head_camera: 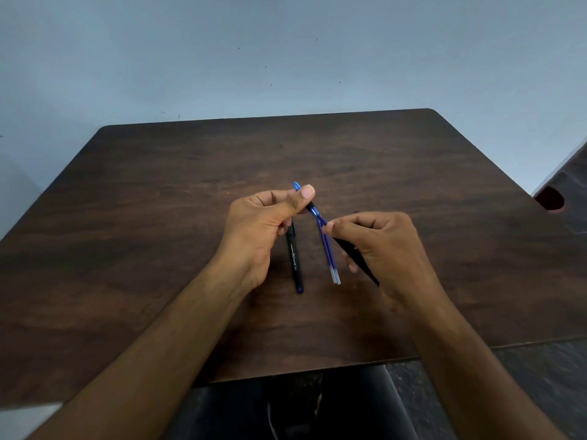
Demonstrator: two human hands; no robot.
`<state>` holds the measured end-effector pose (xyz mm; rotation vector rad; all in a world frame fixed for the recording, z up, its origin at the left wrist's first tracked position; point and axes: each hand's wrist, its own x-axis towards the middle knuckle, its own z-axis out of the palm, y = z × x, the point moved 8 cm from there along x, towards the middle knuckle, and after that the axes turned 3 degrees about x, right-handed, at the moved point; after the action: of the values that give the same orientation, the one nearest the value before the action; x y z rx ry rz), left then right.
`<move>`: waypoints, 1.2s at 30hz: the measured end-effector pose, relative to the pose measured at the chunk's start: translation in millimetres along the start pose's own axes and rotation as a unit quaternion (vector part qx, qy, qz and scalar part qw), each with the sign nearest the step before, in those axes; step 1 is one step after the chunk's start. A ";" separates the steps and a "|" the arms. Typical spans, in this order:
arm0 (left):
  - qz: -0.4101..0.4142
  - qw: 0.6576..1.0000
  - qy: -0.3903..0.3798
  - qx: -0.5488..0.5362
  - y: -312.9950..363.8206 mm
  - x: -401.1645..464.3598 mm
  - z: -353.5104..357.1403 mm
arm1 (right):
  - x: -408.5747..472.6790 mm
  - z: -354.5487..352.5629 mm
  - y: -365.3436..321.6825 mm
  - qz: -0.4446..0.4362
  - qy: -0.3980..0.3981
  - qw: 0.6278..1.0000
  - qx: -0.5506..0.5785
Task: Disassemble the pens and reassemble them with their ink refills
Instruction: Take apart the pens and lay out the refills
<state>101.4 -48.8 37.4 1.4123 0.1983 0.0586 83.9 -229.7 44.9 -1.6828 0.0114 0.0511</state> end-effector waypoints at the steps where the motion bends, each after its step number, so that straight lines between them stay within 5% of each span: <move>1: 0.006 1.000 0.009 -0.005 2.5 2.3 0.5 | 0.1 -2.9 0.4 0.003 0.005 1.000 -0.004; 6: 0.006 1.000 0.011 0.028 8.8 16.7 9.1 | -3.2 -23.3 2.8 0.004 0.045 0.998 -0.036; 13: -0.022 0.972 -0.040 0.231 -1.6 22.4 37.4 | -8.2 -59.2 2.3 0.022 0.111 0.994 -0.001; 25: -0.054 0.753 -0.107 0.647 -21.0 39.3 105.5 | -4.8 -84.0 6.7 0.013 0.146 0.989 -0.008; 36: -0.063 0.705 -0.069 0.704 -26.9 49.5 108.6 | -5.2 -85.0 9.5 0.015 0.144 0.989 -0.002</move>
<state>166.7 -151.1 21.5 2.9355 0.2138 -0.4089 80.6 -315.3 45.2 -1.6822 0.2536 -0.1704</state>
